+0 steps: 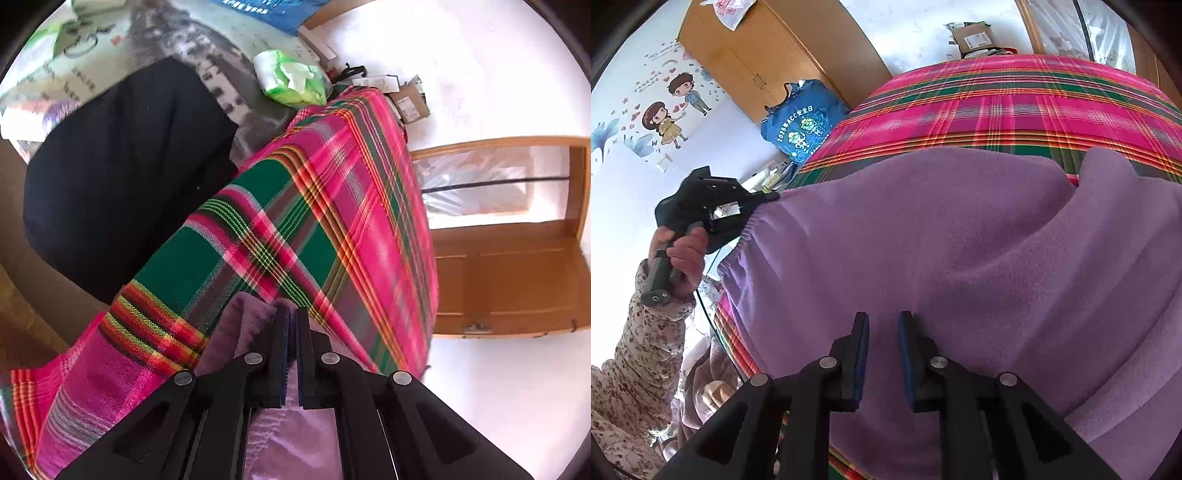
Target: Fold clothes
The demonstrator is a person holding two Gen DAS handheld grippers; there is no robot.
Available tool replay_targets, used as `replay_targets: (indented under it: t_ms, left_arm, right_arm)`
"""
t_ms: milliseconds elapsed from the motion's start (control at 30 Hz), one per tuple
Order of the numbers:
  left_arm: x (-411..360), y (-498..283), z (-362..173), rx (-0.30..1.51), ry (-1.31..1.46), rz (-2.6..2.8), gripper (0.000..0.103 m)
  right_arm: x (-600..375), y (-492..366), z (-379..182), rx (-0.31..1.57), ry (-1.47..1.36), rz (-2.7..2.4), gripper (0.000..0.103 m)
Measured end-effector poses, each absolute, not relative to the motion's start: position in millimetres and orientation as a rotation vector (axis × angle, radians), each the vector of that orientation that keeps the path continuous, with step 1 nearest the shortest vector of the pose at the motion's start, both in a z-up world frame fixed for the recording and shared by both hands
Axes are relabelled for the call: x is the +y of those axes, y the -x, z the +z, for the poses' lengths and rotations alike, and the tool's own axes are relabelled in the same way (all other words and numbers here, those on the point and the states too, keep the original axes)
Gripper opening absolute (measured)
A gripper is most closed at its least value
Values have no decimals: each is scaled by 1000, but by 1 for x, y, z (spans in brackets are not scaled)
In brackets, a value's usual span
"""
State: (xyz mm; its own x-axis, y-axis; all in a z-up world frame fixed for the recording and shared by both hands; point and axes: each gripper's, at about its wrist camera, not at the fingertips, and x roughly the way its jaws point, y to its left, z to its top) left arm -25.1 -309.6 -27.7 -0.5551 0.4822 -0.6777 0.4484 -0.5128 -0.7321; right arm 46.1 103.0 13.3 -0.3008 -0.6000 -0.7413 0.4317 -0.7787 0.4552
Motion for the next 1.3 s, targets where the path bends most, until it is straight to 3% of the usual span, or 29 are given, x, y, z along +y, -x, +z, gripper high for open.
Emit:
replay_targets:
  t_ms: [167, 267, 400, 467, 533, 667, 900, 1067, 1167, 1300]
  left_arm:
    - [-307, 22, -20, -1465, 1499, 2346, 6]
    - [-310, 10, -12, -1461, 1477, 2427, 15]
    - [-312, -11, 3, -1466, 1404, 2518, 15]
    - [-308, -28, 14, -1443, 1352, 2591, 24]
    - [-301, -42, 22, -1422, 1301, 2634, 26]
    - [-266, -61, 31, -1227, 1267, 2694, 34]
    - [-150, -66, 35, -651, 1302, 2624, 34]
    - [-62, -65, 29, -333, 1264, 2491, 35]
    - [-23, -66, 26, -228, 1236, 2421, 34]
    - [10, -67, 20, -146, 1225, 2362, 35]
  right_arm:
    - [114, -48, 21, -246, -1260, -2134, 16]
    - [128, -52, 31, -262, -1217, -2173, 16]
    - [157, -56, 45, -288, -1176, -2259, 16]
    - [176, -57, 51, -305, -1164, -2318, 17]
    - [199, -59, 55, -324, -1154, -2389, 17]
    - [250, -67, 57, -333, -1175, -2555, 17]
    - [345, -99, 68, -273, -1295, -2843, 18]
    - [386, -123, 80, -237, -1296, -3004, 47]
    - [392, -120, 69, -367, -1270, -2985, 53]
    - [376, -89, 43, -368, -1365, -2915, 53]
